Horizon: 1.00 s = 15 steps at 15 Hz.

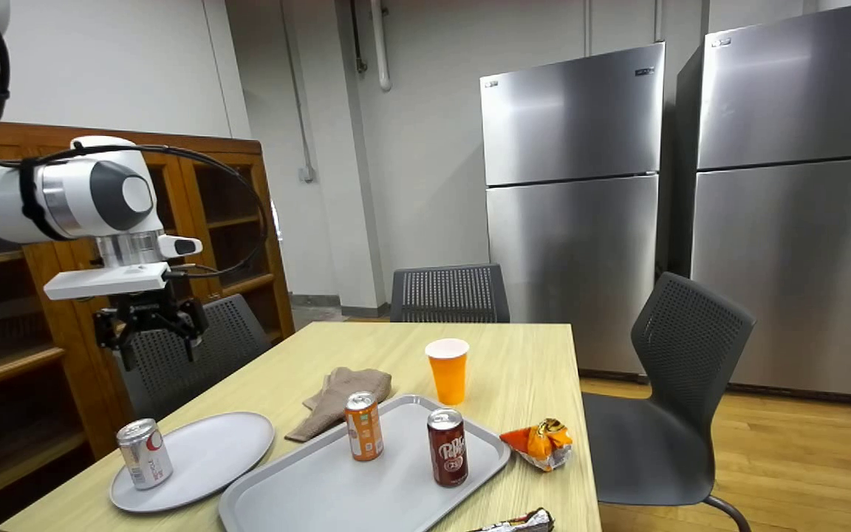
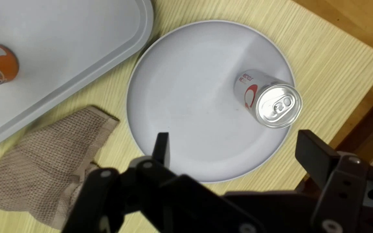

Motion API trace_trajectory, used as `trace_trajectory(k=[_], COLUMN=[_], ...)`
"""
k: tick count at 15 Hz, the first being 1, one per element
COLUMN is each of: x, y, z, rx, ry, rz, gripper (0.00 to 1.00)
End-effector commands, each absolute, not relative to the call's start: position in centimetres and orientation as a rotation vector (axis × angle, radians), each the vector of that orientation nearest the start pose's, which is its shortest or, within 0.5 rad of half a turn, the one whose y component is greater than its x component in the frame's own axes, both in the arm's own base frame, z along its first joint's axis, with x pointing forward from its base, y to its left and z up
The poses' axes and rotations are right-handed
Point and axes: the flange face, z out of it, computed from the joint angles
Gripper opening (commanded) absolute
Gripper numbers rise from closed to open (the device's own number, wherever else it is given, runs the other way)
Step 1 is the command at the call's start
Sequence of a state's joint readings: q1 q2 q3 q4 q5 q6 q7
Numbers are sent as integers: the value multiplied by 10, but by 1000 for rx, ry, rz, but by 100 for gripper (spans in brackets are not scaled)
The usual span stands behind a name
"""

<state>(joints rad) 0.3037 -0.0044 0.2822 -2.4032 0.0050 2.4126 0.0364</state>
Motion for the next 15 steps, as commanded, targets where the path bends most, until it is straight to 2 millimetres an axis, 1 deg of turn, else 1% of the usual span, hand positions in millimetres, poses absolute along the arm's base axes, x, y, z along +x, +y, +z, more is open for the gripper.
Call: trace_trajectory(k=[1, 4, 7, 10, 15], x=[393, 381, 372, 369, 371], y=[294, 314, 328, 336, 342], z=[309, 296, 281, 265, 245], rx=[-3023, -2989, -2980, -2981, -3002], ry=[-882, -906, -917, -915, -897], rz=[9, 20, 50, 68, 85], gripper=[100, 100, 100, 100, 100])
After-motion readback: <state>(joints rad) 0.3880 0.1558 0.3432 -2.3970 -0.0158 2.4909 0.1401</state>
